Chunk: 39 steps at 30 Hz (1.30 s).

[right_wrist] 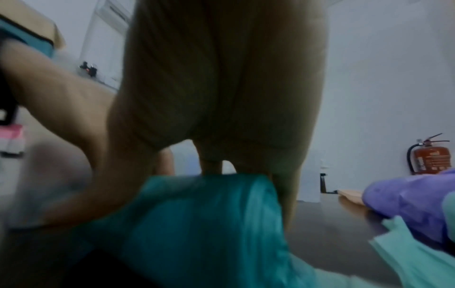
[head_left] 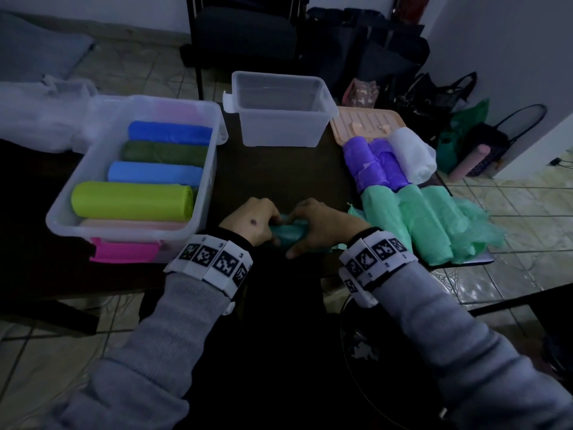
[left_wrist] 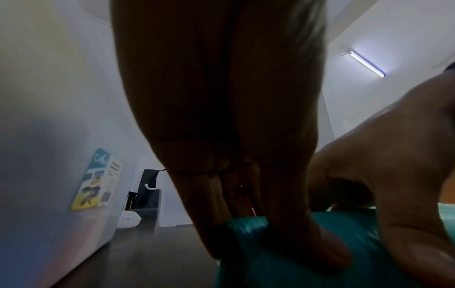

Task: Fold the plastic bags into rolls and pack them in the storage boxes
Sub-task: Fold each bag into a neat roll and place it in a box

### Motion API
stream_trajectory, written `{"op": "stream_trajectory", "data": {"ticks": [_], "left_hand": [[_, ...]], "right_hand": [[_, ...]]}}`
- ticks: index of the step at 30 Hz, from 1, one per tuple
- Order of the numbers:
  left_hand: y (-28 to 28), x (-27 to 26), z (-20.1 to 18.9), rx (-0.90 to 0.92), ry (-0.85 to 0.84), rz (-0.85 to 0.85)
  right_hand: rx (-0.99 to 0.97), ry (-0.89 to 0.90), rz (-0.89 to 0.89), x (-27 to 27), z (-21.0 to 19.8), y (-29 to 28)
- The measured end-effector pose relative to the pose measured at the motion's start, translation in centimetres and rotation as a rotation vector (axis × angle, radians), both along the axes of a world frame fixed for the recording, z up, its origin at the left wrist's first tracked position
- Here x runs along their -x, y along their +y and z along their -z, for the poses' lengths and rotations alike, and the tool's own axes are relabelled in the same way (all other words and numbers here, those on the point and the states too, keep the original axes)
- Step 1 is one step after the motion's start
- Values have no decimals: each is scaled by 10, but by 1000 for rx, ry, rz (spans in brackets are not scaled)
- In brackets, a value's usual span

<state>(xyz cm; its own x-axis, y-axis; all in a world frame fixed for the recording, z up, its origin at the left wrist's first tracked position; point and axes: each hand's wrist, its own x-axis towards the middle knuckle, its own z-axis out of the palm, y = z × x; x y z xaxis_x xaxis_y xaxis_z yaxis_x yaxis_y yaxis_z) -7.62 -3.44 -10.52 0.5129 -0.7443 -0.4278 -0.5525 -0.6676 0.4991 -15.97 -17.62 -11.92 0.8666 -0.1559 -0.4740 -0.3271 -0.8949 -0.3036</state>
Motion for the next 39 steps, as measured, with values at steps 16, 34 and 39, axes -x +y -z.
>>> {"op": "stream_trajectory", "data": {"ticks": [16,34,39], "left_hand": [[-2,0,-5,-3,46,7],[47,-30,-105,674,-204,-340],[116,-84,-111,627,-333,-592]], "right_hand": [[22,-93,-110,9,14,2],[-163,-588,125,-35,-59,31],[-163,-710,9,-85,-86,81]]}}
